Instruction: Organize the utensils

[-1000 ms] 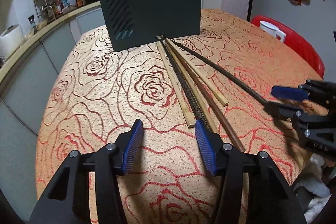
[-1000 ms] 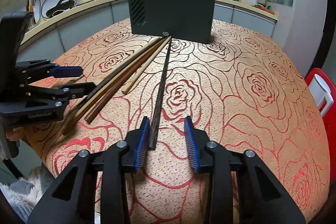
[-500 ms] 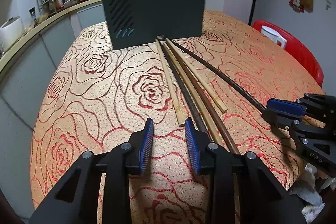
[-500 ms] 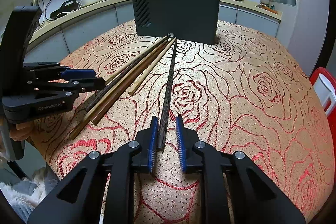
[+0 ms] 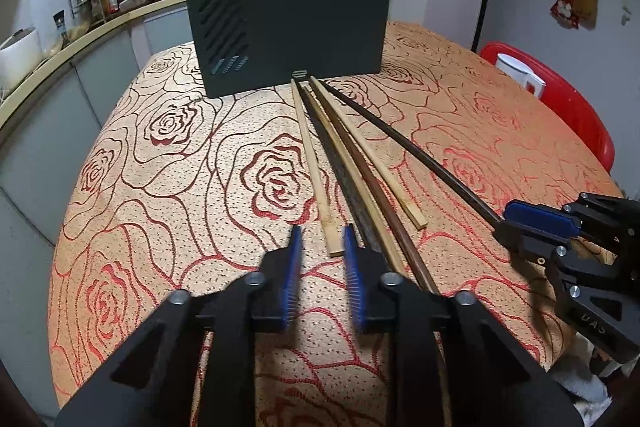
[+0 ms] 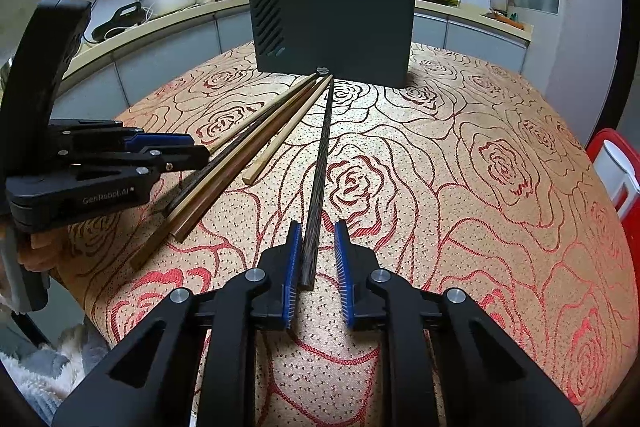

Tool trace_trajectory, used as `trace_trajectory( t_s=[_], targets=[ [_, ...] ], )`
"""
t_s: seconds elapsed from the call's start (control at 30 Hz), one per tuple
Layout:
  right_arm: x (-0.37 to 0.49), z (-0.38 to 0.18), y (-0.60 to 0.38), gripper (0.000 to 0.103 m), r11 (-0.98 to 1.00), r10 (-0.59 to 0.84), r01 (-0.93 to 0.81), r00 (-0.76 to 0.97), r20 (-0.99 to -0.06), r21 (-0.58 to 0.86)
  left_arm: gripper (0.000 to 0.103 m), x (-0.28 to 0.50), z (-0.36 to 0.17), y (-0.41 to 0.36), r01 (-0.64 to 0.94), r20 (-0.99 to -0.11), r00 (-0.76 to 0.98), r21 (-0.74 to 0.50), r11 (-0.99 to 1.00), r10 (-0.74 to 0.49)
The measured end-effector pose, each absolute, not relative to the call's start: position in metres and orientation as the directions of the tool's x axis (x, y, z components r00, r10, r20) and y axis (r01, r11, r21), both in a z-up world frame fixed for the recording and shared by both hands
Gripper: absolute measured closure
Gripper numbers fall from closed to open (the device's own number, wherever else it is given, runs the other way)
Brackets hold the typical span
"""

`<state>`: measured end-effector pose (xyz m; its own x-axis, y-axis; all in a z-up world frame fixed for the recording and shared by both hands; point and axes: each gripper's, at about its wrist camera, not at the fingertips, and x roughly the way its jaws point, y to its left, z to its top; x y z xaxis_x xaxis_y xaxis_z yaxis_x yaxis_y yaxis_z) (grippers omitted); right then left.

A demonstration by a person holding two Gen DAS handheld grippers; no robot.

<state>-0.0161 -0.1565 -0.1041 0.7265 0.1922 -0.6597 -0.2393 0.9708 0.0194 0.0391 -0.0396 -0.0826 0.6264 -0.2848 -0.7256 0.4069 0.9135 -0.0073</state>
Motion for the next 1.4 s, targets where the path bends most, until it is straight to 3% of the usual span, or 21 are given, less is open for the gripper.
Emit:
trace_trajectory(
  t_s=[0.3,0.5,0.9,1.13,1.4],
  targets=[
    [-0.016,-0.104,-0.156,0.095,0.971,0.187,-0.238,0.730,-0.658,0.011,0.095,0.037,-0.078,-0.034,0.390,-0.710,0.644,-0.016,0.921,-0.285],
    [-0.016,-0.095,-0.166,0.095,0.974,0.203,-0.218,0.727,-0.655,0.060,0.096,0.025,-0.050,-0.023,0.371,-0.644,0.715,0.020,0.928,-0.272],
    [-0.031,-0.005,-0.210,0.095,0.969,0.243,-0.187,0.852,-0.465,0.162,0.096,0.012,0.031,-0.003,0.328,-0.472,0.842,0.063,0.943,-0.261],
    [-0.034,0.034,-0.221,0.095,0.965,0.247,-0.193,0.898,-0.364,0.180,0.096,0.021,0.063,0.001,0.333,-0.428,0.858,0.043,0.942,-0.284],
    [-0.016,0.056,-0.222,0.095,0.959,0.267,-0.215,0.904,-0.334,0.186,0.096,0.034,0.084,0.000,0.344,-0.407,0.863,0.038,0.938,-0.300]
  ],
)
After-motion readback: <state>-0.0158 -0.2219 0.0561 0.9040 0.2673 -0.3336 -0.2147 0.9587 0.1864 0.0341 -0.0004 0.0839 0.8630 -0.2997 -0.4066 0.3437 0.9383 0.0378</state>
